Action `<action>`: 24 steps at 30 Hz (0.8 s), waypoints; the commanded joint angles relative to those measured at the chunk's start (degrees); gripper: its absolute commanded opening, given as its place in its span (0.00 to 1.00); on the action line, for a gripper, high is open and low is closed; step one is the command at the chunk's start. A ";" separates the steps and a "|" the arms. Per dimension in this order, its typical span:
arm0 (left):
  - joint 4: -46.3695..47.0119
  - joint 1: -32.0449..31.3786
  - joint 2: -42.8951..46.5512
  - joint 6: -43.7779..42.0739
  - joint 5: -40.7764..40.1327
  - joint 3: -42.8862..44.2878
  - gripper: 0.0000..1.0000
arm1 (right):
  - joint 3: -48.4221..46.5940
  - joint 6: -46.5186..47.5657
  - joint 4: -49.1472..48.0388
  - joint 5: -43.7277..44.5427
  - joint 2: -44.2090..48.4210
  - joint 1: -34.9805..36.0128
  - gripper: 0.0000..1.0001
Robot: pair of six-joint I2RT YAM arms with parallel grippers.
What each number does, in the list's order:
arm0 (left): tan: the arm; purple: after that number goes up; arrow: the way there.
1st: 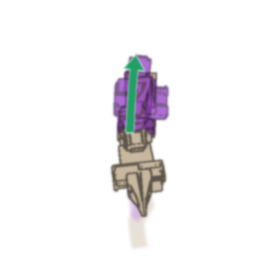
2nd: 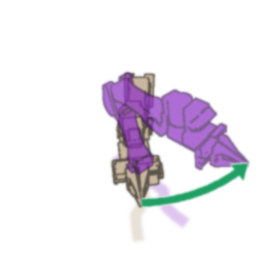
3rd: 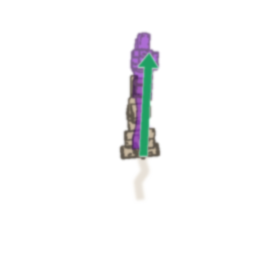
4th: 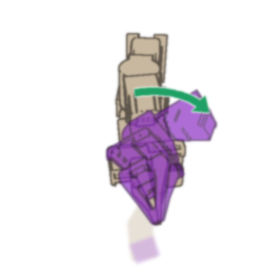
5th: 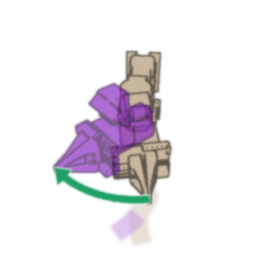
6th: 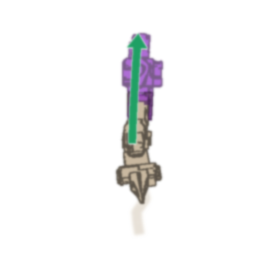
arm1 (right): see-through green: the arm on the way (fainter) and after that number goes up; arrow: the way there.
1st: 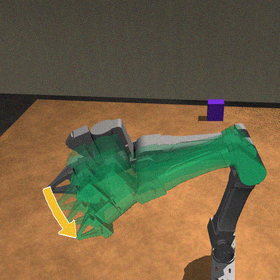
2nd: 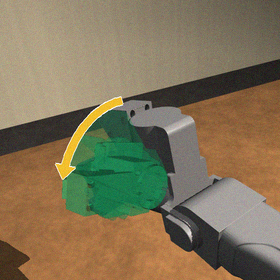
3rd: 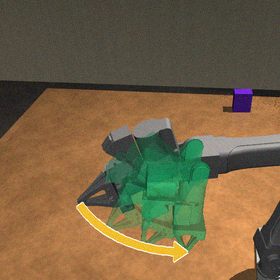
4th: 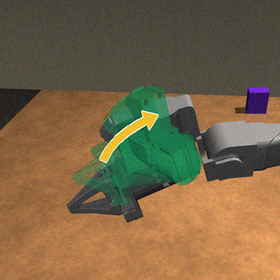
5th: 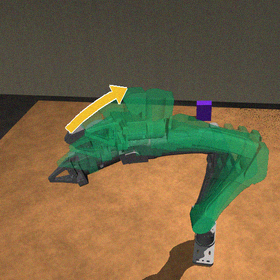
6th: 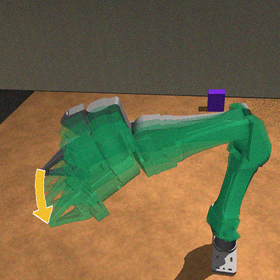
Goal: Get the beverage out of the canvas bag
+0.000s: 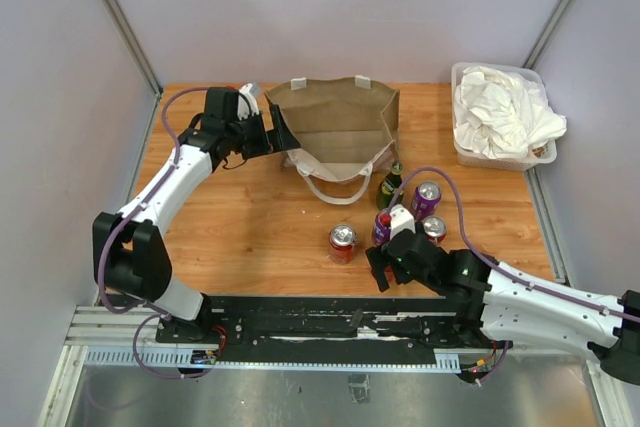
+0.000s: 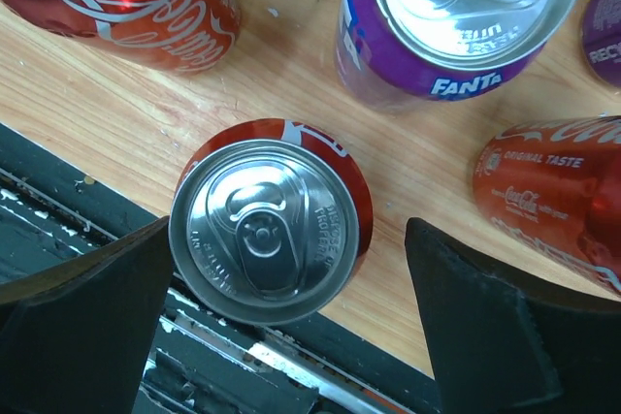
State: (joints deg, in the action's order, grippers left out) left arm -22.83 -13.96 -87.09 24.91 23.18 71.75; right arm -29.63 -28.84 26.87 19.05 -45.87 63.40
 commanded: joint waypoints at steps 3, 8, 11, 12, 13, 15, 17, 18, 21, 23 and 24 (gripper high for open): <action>1.22 0.51 4.80 -0.13 -0.12 0.99 1.00 | -9.47 0.35 12.16 0.96 2.84 1.12 0.98; 1.19 0.51 6.02 0.32 0.47 2.20 1.00 | -17.81 1.82 19.65 4.22 4.69 1.12 0.98; 1.51 0.51 6.87 0.41 0.99 2.25 1.00 | -22.27 2.46 22.27 6.03 4.54 1.12 0.99; 1.62 0.51 7.25 0.34 0.80 2.07 1.00 | -23.52 2.52 22.74 8.31 4.37 1.12 0.98; 1.81 0.51 7.62 0.32 0.55 1.80 1.00 | -24.71 2.59 22.93 9.43 4.17 1.12 0.99; 2.00 0.51 8.37 0.25 0.30 1.13 1.00 | -26.42 2.90 22.54 11.97 3.83 1.12 0.99; 2.39 0.51 9.12 0.05 0.57 0.17 1.00 | -28.64 2.79 22.37 15.36 3.41 1.07 0.99; 2.59 0.51 9.58 -0.21 0.60 -0.28 1.00 | -29.84 2.67 22.77 17.53 3.11 1.03 0.99; 3.24 0.51 11.30 -1.09 0.25 -1.74 1.00 | -33.86 1.76 24.65 26.60 2.23 0.48 0.98; 2.57 0.51 12.44 -1.33 -1.33 -2.36 1.00 | -36.20 1.79 25.43 31.17 2.10 -0.79 0.99; 2.13 0.51 12.98 -1.57 -2.33 -2.71 1.00 | -37.13 2.11 25.58 33.03 2.22 -1.92 0.99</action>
State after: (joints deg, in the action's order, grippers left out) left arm -21.32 -13.93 -77.01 24.53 22.79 70.35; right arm -62.19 -26.72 49.63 38.74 -43.88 63.31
